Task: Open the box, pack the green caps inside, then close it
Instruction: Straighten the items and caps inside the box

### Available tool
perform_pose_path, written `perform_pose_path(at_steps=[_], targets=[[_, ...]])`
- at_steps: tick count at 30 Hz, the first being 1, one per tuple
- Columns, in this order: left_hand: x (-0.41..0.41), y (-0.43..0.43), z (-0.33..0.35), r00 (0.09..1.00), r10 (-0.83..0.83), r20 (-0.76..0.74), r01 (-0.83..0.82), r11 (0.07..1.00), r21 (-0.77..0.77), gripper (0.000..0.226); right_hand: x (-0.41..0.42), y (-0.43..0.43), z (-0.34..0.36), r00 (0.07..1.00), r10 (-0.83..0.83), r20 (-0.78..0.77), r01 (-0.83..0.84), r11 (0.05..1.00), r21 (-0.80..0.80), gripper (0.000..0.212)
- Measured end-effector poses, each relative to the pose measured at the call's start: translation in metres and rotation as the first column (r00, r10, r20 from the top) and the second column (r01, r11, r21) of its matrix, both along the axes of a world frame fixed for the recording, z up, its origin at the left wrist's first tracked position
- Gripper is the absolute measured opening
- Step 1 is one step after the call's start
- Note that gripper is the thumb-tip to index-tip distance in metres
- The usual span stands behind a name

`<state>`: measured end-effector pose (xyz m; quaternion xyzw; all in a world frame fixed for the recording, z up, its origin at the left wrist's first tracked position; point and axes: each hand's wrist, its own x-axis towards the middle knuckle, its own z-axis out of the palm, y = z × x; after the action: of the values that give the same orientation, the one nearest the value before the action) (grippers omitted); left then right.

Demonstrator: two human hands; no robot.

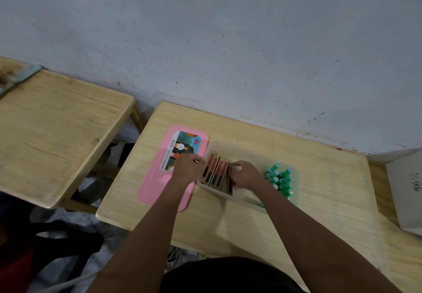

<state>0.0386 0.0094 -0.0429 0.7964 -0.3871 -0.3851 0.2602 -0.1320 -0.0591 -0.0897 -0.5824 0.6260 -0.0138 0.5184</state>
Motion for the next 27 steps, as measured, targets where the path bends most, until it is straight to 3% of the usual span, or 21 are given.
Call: perform_pose_path(at_steps=[2,5,8,11,14,18,21,27], targets=[[-0.001,0.000,0.001,1.000,0.004,0.003,-0.004,1.000,0.002,0.023,0.002,0.003,0.003,1.000,-0.017,-0.023,0.018,1.000,0.010,0.033],[0.000,0.000,-0.001,1.000,-0.002,0.020,0.002,1.000,0.008,0.023,0.009,0.006,0.002,0.978,-0.201,0.052,0.196,0.976,0.099,0.037],[0.000,0.000,-0.001,0.999,-0.013,0.030,0.012,1.000,0.006,0.023,0.012,0.006,-0.001,0.976,-0.211,0.060,0.207,0.976,0.069,0.037],[-0.001,0.001,-0.001,1.000,-0.006,0.022,0.006,1.000,-0.005,0.023,0.005,0.002,0.004,0.992,-0.117,0.052,0.113,0.990,0.079,0.037],[-0.001,0.001,-0.002,1.000,-0.003,0.029,0.003,1.000,-0.007,0.022,-0.004,-0.009,0.004,0.999,0.039,-0.002,-0.039,0.999,-0.021,0.046],[-0.001,0.000,-0.003,0.998,-0.024,0.053,0.024,1.000,-0.017,0.022,-0.002,-0.019,0.008,0.949,0.295,-0.111,-0.308,0.943,-0.125,0.040],[-0.001,0.000,-0.003,0.998,-0.013,0.055,0.015,1.000,-0.021,0.023,-0.003,-0.027,0.011,0.922,0.350,-0.164,-0.367,0.926,-0.091,0.042],[-0.001,0.000,-0.004,0.999,0.001,0.032,0.000,1.000,-0.026,0.023,0.011,-0.039,0.022,0.812,0.449,-0.374,-0.536,0.827,-0.171,0.045]])
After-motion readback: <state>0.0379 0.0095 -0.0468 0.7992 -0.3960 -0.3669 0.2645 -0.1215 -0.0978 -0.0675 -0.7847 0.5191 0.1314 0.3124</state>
